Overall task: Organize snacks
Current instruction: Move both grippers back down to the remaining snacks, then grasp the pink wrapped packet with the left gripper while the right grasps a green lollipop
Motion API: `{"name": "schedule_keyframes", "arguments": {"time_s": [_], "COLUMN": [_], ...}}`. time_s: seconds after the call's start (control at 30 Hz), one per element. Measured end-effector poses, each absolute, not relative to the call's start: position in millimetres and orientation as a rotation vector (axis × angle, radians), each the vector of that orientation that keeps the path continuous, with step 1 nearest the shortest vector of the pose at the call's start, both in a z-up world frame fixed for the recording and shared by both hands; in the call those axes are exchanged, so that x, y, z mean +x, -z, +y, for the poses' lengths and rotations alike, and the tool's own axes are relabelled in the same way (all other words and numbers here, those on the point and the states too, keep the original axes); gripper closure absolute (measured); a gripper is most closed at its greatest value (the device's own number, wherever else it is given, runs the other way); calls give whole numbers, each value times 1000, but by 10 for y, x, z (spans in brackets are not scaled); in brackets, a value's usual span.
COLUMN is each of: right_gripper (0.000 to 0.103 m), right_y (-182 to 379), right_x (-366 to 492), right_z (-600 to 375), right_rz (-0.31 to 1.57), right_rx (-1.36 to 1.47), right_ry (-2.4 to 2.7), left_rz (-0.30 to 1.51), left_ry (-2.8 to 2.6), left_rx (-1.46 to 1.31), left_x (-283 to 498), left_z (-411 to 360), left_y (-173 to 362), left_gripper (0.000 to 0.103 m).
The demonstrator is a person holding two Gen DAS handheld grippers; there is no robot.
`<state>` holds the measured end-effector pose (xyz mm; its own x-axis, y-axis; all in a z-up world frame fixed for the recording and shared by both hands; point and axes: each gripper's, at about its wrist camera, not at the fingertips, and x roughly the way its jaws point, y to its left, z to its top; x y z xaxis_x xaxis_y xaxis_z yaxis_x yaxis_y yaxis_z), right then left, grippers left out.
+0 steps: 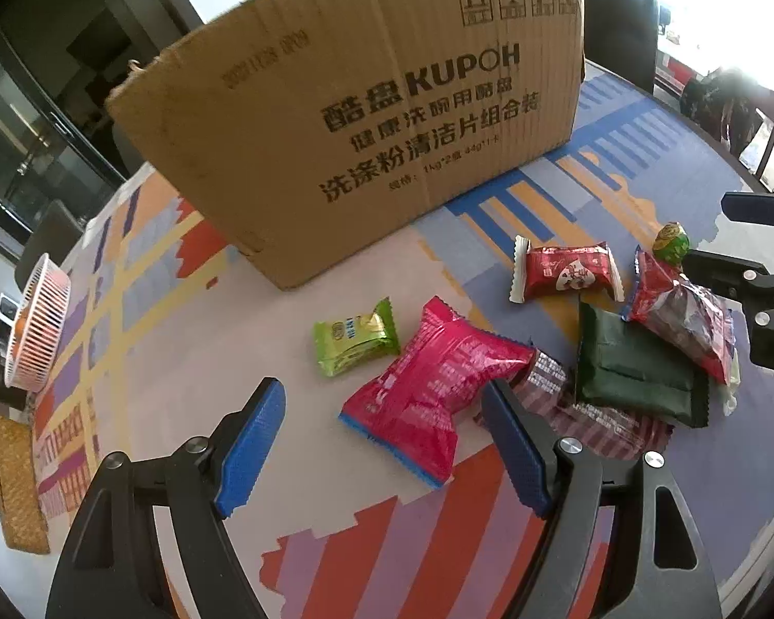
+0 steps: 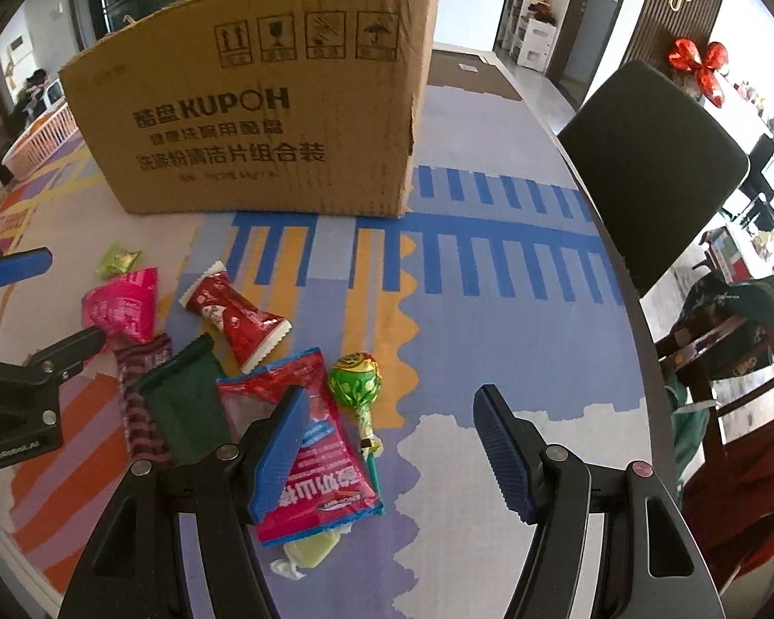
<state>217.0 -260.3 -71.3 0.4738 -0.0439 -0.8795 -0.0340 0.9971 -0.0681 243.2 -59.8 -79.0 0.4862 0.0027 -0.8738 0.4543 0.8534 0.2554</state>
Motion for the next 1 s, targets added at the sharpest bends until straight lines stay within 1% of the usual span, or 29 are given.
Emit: {"name": "schedule_keyframes", "arguments": {"time_s": [0.23,0.4,0.43,0.53,0.6,0.67,0.9,0.93,1.0], "right_gripper": [38,48,49,54,58,61,69,70,74], "right_y": [749,826,835,842,838,834,858,863,867], "right_x": [2186,2238,2252,2283,2301,2313,2355,2357,2368], "right_z": [-2637,-2658,-2662,-2649,-2631,-2613,-2640,-2639,-2635], "right_rz": [1075,1093,1095,1095,1097,1102,1113,1112,1114], "right_rx": [-72,-60,-57,-61,-65,-68,-52,-55,-64], "right_ry": [4,-17,-19,-34,-47,-57,-96,-101,-114], "left_rz": [1048,1052,1057,1069,1080,1089,1118,1114,1112], "left_ry": [325,351,359,374,383,384,379,372,362], "left_rx": [489,458,449,428,407,400,376,363,341], "left_x": [2510,2569,2581,2639,2666,2680,2629,2616,2595], "left_z": [-664,-646,-642,-613,-591,-588,-629,-619,-603], "left_y": [873,904,906,896,890,891,942,934,919], "left_gripper": [24,25,26,31,38,47,59,61,64]}}
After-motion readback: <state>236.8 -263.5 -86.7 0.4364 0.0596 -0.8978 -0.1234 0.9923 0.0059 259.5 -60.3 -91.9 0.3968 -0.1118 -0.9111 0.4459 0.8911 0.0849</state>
